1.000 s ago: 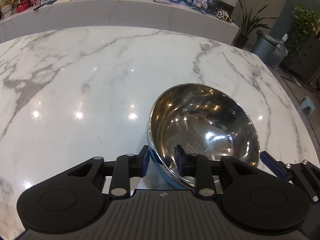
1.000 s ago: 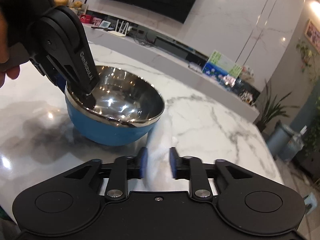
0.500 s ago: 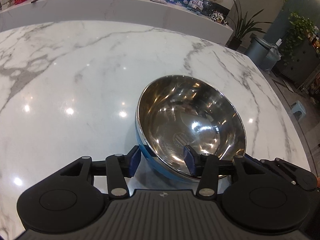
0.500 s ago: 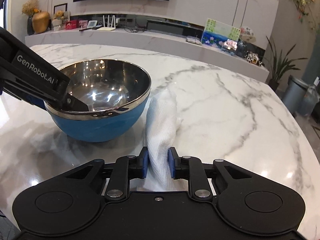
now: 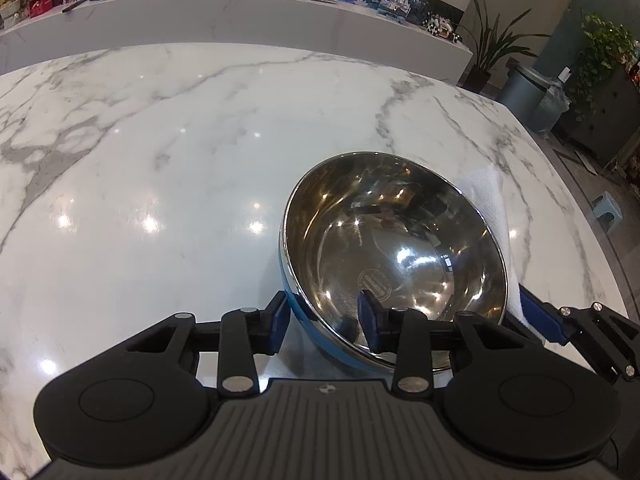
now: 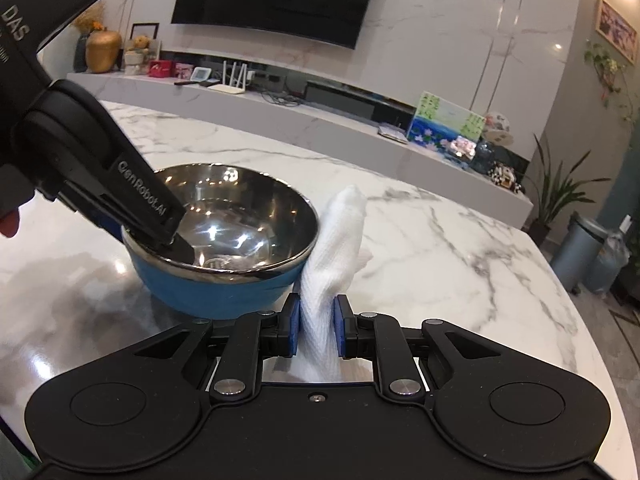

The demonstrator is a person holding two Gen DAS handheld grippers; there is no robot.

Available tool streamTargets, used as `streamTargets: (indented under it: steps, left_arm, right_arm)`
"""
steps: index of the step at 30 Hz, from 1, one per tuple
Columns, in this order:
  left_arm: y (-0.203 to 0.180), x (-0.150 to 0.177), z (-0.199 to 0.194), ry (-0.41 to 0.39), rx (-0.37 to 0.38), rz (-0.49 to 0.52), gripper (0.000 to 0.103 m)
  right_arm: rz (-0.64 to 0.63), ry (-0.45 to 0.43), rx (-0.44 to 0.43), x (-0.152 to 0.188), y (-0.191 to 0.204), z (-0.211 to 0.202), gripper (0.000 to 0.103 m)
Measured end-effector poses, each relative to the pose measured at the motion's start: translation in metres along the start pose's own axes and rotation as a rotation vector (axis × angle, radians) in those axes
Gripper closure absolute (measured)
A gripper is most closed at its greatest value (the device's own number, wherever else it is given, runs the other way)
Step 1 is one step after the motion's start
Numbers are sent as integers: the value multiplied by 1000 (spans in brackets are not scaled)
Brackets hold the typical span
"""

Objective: Clean bowl
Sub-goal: 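Lift the cloth off the bowl wall with the right gripper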

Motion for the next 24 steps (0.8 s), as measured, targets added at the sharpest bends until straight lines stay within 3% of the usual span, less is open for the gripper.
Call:
streamTargets:
  steps: [8,12,14,20,22,24]
  left_arm:
    - [-3,1,0,-1,-5,6,68]
    - [-3,0,-4,-22,1,-1,68]
    - [-2,-2,-9,-45,8,-9,67]
    - [-2,-7,-24,-115,60,-25,43]
    - [-3,-8,-28,-136,77,-29,29]
    - [-4,-9,-31,-149,86,-30,28]
  right_arm:
    - [-51,74,-86,4,13,9,88]
    - [-59,82,-79,5,15,9,88]
    - [-53,80,-28,5,10,7,88]
    - [21,76,65,4,-9,2,88]
    - [43,95,60,6,-12,4,88]
    - [59,114,44,8,-13,7,87]
Point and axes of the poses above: each gripper's, at about its wrist camera, not at the fingertips, and z roughly the way its jaws point, y to its left, x to its underside, the point moved 4 cm from there along z, roughly the way its jaws point, and after that the axes turned 11 degrees about -z, right-handed, at the moved point
